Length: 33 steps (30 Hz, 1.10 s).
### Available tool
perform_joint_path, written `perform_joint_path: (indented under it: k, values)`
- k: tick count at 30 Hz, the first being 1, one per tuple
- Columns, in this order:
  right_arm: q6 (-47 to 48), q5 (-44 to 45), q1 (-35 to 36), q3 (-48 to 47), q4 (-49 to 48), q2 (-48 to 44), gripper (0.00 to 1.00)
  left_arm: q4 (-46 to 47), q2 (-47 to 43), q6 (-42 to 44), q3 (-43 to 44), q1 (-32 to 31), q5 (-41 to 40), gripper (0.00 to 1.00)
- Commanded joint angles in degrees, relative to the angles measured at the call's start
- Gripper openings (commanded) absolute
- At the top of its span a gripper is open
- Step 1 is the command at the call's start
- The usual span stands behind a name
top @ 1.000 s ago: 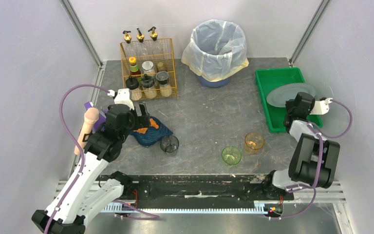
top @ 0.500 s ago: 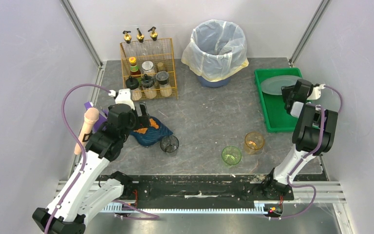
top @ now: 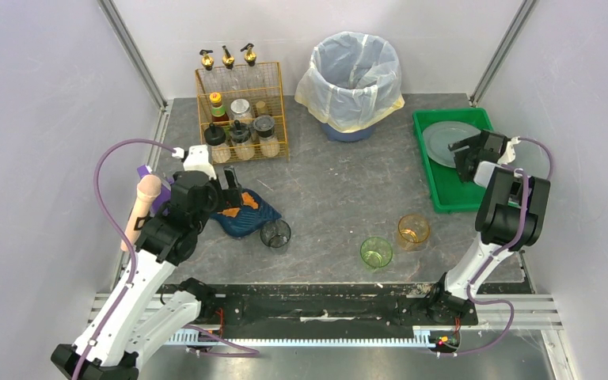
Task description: Clear the kitchen counter
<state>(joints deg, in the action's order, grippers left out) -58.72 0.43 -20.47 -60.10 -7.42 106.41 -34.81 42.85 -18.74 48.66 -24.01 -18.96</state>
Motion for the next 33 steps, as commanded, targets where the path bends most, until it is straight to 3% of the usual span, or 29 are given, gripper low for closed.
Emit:
perform_joint_path:
  k: [1, 7, 16, 22, 26, 33]
  values:
    - [6.86, 0.56, -1.06, -1.81, 4.92, -4.43, 0.82, 2.38, -1.39, 2.08, -0.06, 0.39, 0.13, 0.97]
    - [13.94, 5.14, -1.16, 2.07, 11.08, -12.11, 0.97, 2.38, -2.03, 1.7, 0.01, 0.38, 0.13, 0.97]
    - [21.66, -3.04, 0.61, 12.08, 7.96, -28.41, 0.98, 1.08, -1.31, -1.58, 0.41, 0.45, -0.44, 0.98]
    - [23.86, -8.26, 9.55, 18.86, -1.58, -37.84, 0.98, -1.38, -1.12, -10.0, -0.41, 0.44, -0.28, 0.98]
    - [26.93, -9.15, 17.45, 19.85, -3.75, -40.2, 0.98, -3.25, -1.56, -15.11, -2.86, 0.43, -0.89, 0.98]
    - [27.87, -15.51, 24.84, 26.5, -10.21, -43.44, 0.98, -6.41, -2.46, -28.57, -9.76, 0.35, -3.1, 0.93]
